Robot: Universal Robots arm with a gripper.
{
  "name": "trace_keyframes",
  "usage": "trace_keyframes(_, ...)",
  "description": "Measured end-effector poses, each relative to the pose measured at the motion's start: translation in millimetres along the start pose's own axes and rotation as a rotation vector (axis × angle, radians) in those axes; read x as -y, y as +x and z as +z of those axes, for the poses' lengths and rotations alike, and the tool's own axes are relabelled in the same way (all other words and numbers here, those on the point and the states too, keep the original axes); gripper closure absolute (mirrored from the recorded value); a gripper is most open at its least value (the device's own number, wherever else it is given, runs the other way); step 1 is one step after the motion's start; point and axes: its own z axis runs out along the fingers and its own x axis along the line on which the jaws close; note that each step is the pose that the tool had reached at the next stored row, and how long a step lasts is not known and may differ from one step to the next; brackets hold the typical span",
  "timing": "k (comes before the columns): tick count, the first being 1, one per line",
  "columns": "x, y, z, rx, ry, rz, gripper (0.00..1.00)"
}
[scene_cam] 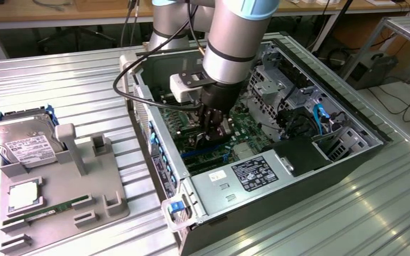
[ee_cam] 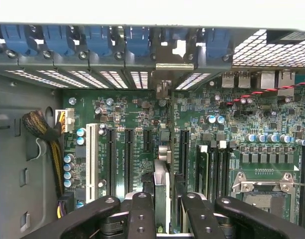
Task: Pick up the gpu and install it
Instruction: 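Insert the gpu into the slot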
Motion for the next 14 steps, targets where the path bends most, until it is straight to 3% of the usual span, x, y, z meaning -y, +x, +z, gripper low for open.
trace_keyframes(14, 0.2, 0.4, 4.0, -0.0001, 0.0, 0.0, 0.74)
